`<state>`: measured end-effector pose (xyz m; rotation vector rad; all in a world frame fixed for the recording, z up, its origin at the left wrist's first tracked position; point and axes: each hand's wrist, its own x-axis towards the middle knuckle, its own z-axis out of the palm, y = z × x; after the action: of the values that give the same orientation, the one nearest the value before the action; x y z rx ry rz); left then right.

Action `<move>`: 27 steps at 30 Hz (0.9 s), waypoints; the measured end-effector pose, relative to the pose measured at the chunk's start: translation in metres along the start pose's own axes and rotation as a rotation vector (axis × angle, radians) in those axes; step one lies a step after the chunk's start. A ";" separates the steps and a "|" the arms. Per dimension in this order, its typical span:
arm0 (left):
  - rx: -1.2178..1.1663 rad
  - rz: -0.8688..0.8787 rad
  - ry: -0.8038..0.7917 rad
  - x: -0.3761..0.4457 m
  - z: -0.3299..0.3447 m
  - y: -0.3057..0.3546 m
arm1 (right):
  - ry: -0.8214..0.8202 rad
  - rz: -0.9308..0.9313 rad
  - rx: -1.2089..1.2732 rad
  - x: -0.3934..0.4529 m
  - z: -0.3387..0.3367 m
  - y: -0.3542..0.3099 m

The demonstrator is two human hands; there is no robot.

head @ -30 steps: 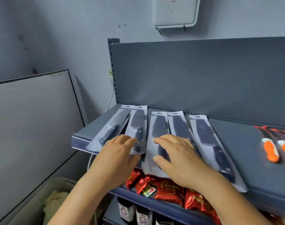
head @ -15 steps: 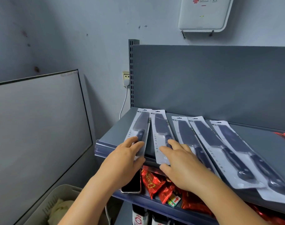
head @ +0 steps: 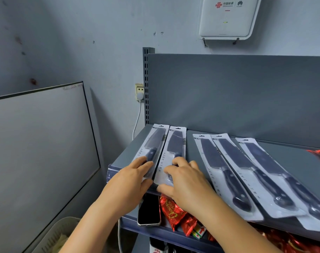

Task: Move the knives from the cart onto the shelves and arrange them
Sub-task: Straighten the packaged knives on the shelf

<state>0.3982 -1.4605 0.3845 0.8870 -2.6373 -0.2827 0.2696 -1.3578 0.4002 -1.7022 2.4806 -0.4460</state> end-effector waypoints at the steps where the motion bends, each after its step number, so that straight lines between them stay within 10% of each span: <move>1: 0.003 0.002 -0.003 0.000 0.000 -0.002 | 0.004 0.001 0.003 0.001 0.001 -0.001; 18: -0.043 0.085 0.058 -0.012 -0.005 0.021 | 0.167 -0.059 0.105 -0.027 -0.016 0.014; 27: -0.135 0.408 -0.034 -0.022 0.035 0.118 | 0.262 0.110 0.007 -0.074 -0.041 0.094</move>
<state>0.3366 -1.3519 0.3810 0.2915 -2.7136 -0.3643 0.2027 -1.2509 0.4051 -1.5844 2.7306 -0.7073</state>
